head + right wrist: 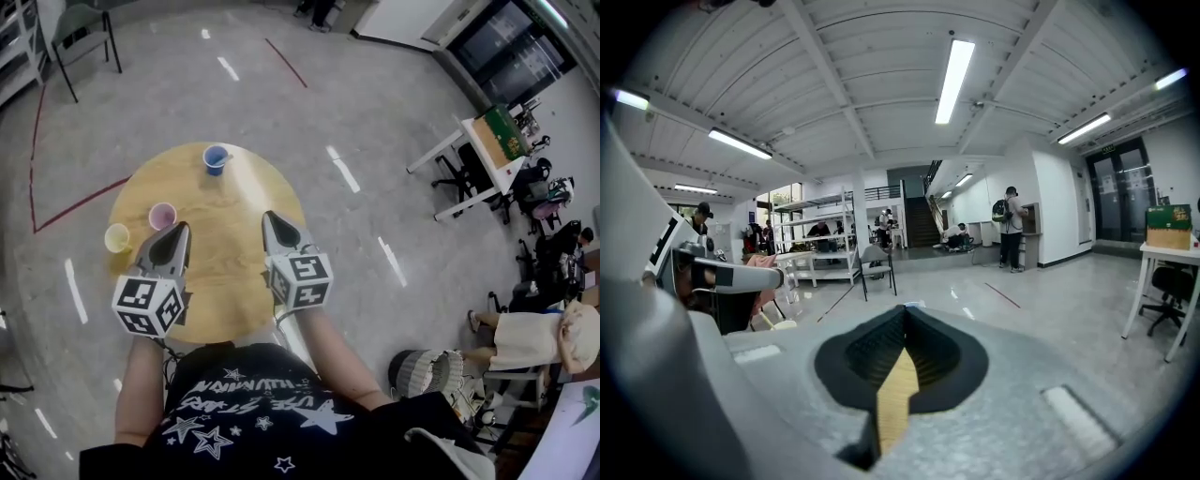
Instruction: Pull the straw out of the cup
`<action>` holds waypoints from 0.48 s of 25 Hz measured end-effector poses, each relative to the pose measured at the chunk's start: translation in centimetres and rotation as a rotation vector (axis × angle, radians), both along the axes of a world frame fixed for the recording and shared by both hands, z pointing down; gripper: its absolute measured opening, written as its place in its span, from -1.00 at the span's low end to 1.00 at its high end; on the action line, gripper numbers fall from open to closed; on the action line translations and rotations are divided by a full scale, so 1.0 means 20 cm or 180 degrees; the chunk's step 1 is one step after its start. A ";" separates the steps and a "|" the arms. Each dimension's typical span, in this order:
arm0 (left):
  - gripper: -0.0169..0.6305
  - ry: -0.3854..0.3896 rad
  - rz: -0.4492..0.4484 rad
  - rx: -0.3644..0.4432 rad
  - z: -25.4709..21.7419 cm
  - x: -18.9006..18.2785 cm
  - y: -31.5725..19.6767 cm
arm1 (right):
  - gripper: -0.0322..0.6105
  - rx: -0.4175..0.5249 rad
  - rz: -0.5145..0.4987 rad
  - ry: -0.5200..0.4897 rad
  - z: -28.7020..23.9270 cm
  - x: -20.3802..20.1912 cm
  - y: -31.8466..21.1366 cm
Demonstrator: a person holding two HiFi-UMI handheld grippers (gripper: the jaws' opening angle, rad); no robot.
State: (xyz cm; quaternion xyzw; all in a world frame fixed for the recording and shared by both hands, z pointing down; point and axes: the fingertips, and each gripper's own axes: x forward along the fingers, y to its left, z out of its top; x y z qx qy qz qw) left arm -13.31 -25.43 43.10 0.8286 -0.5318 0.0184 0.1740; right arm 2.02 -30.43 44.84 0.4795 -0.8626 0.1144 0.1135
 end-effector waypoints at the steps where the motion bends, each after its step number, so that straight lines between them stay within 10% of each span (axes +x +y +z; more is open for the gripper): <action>1: -0.93 0.0033 0.0021 -0.0003 0.01 -0.02 -0.02 | -0.90 0.0009 0.0019 0.0017 0.00 -0.02 -0.02; 12: -0.93 -0.0027 -0.0006 -0.0031 0.10 -0.06 -0.25 | -0.90 0.0080 0.0126 0.0138 0.05 0.02 -0.23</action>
